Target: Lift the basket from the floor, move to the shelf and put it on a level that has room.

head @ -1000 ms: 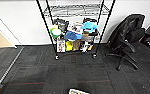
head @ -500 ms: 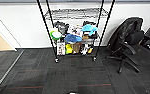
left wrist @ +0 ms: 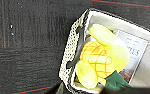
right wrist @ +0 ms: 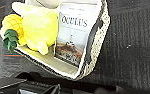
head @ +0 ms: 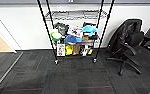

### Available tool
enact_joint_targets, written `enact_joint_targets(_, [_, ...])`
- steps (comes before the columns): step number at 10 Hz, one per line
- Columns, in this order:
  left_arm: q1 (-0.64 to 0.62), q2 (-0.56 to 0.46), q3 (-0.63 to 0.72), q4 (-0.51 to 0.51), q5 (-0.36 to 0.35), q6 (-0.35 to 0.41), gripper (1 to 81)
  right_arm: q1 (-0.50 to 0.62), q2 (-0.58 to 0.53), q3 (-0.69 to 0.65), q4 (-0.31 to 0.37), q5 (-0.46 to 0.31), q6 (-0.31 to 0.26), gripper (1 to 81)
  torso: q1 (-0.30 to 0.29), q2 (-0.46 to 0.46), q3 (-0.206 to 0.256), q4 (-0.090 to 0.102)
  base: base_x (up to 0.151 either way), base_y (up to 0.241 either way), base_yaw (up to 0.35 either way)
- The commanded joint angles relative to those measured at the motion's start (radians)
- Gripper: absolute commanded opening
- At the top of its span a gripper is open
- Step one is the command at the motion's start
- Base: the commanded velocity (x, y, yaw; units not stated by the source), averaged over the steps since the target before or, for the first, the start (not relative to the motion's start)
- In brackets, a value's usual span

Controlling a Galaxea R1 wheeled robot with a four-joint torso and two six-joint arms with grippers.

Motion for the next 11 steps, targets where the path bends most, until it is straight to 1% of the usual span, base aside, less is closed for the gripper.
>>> enact_joint_targets(1, [-0.083, -0.007, 0.001, 0.003, 0.067, 0.003, 81.1, 0.057, -0.015, 0.004, 0.022, -0.063, 0.002, 81.1, 0.063, -0.097, -0.090, 0.000, 0.000, 0.000, 0.000])
enact_joint_targets(3, [-0.081, -0.006, 0.001, 0.001, 0.066, 0.001, 81.1, 0.062, -0.015, 0.004, 0.032, -0.060, 0.016, 81.1, 0.102, -0.159, -0.148, 0.000, 0.000, 0.000, 0.000])
enact_joint_targets(4, [-0.081, -0.009, 0.001, 0.000, 0.066, 0.001, 81.1, 0.066, -0.013, 0.006, 0.035, -0.055, 0.030, 81.1, 0.124, -0.194, -0.088, 0.000, 0.000, 0.000, 0.000])
enact_joint_targets(5, [-0.083, -0.012, 0.001, 0.000, 0.064, 0.001, 81.1, 0.071, -0.013, 0.010, 0.038, -0.053, 0.034, 81.1, 0.146, -0.228, -0.112, 0.000, 0.000, 0.000, 0.000])
enact_joint_targets(7, [-0.095, -0.004, 0.001, 0.000, 0.063, -0.002, 81.1, 0.086, -0.009, 0.015, 0.045, -0.053, 0.051, 81.1, 0.176, -0.276, -0.126, 0.000, 0.000, 0.000, 0.000])
enact_joint_targets(10, [-0.113, 0.019, 0.001, 0.000, 0.056, -0.003, 81.1, 0.109, 0.021, 0.004, 0.043, -0.061, 0.059, 81.1, 0.238, -0.374, -0.129, 0.000, 0.000, 0.000, 0.000])
enact_joint_targets(11, [-0.133, 0.025, 0.000, 0.001, 0.064, -0.003, 81.1, 0.120, 0.031, -0.002, 0.043, -0.063, 0.059, 81.1, 0.260, -0.409, -0.129, 0.000, 0.000, 0.000, 0.000])
